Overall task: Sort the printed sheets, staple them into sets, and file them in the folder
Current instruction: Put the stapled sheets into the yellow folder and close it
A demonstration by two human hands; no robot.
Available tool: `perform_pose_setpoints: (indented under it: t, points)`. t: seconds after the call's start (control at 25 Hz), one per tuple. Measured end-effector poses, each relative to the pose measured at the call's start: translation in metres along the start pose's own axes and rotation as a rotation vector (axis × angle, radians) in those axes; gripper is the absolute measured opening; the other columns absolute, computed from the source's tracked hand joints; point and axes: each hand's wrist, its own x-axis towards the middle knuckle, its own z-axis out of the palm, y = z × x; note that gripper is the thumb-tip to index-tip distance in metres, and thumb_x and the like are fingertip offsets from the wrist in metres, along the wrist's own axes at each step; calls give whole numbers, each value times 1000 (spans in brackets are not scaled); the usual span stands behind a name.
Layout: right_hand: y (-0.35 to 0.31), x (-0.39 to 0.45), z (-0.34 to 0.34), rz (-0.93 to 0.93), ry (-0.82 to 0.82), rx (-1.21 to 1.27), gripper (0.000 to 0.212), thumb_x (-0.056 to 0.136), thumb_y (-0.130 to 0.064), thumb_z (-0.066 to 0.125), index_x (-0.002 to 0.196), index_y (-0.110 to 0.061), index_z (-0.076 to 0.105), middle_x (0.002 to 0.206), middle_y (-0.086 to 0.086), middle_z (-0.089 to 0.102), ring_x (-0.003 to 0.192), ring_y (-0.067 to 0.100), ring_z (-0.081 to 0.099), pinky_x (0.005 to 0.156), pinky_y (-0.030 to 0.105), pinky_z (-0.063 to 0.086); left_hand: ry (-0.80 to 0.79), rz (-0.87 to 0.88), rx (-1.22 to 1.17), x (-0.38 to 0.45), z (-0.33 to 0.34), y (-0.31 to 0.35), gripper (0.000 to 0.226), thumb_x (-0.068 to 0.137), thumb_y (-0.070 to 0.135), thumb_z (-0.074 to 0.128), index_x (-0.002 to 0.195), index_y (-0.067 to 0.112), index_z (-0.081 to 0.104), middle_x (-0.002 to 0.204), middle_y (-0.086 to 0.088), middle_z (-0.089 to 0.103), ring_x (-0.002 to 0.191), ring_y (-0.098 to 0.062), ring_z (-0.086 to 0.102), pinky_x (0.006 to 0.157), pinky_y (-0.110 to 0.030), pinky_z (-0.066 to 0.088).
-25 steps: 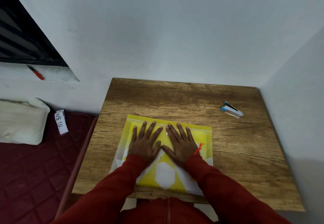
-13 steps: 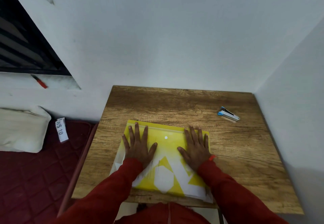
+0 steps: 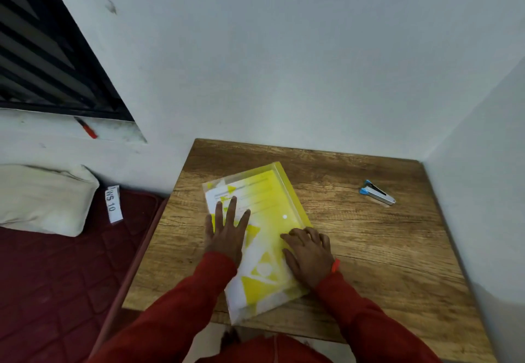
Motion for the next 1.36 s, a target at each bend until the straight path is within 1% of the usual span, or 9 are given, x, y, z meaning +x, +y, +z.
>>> perform_pose_setpoints:
  t: [0.12, 0.2, 0.4, 0.52, 0.72, 0.96, 1.08, 1.24, 1.36]
  points:
    - [1, 3, 4, -24, -68, -3, 44, 86, -56, 45, 124, -38, 59, 144, -2, 49, 135, 33, 39, 100, 53, 33, 10, 56, -72, -26, 14, 7, 58, 90, 49, 53, 142, 30, 38, 157, -11, 22, 142, -41, 24, 109, -59, 29]
    - [-3, -4, 13, -40, -137, -16, 55, 90, -63, 38, 138, -39, 48, 155, -2, 35, 144, 33, 24, 108, 58, 21, -42, 104, -40, -46, 27, 8, 66, 94, 67, 25, 148, 30, 34, 159, -12, 21, 144, -39, 16, 113, -55, 12]
    - [-38, 6, 26, 54, -295, 0, 71, 91, -74, 21, 149, -36, 29, 161, 2, 18, 146, 38, 16, 111, 59, 3, -43, 36, -26, -35, 22, -11, 61, 90, 46, 33, 149, 29, 31, 159, -16, 20, 144, -41, 18, 110, -60, 11]
    - [-58, 32, 28, 70, -332, 4, 74, 88, -77, 15, 150, -38, 25, 162, 1, 14, 146, 39, 14, 110, 60, 2, -80, -30, -103, -18, 18, -27, 69, 77, 21, 39, 145, 28, 31, 160, -17, 12, 142, -40, 22, 108, -60, 28]
    - [-70, 83, 21, 44, -403, 22, 84, 74, -81, -3, 149, -45, -9, 159, -9, -25, 146, 29, -22, 109, 66, -9, -102, -66, -192, 10, 31, -62, 66, 89, 64, 5, 151, 43, -2, 159, 3, -16, 148, -26, -10, 117, -54, 2]
    - [-65, 117, 14, -36, -454, 96, 88, 70, -85, 0, 149, -48, 5, 162, -11, -8, 148, 29, -1, 112, 62, 4, -58, -55, -190, 33, 28, -84, 69, 88, 65, 14, 152, 43, 7, 162, 6, -11, 149, -21, -12, 118, -54, 1]
    - [-25, 121, 4, -67, -177, 156, 61, 92, -64, 31, 144, -33, 40, 153, 7, 37, 133, 35, 42, 105, 55, 38, -23, -27, -150, 36, 32, -90, 66, 90, 61, 20, 152, 40, 14, 163, 5, -3, 150, -22, -6, 118, -55, 5]
    - [83, 112, -16, 525, 24, -46, 61, 88, -41, 45, 144, -20, 40, 150, 21, 35, 136, 44, 30, 112, 56, 27, 11, -14, -121, 33, 35, -90, 65, 92, 59, 24, 153, 39, 14, 163, 2, 0, 150, -24, -2, 117, -54, 6]
    - [140, 100, -31, 806, -114, -74, 66, 94, -41, 45, 152, -21, 22, 161, 11, 10, 144, 41, 11, 116, 57, 10, 29, -11, -118, 33, 34, -90, 65, 92, 58, 25, 153, 38, 13, 163, 1, 0, 150, -24, -2, 118, -55, 6]
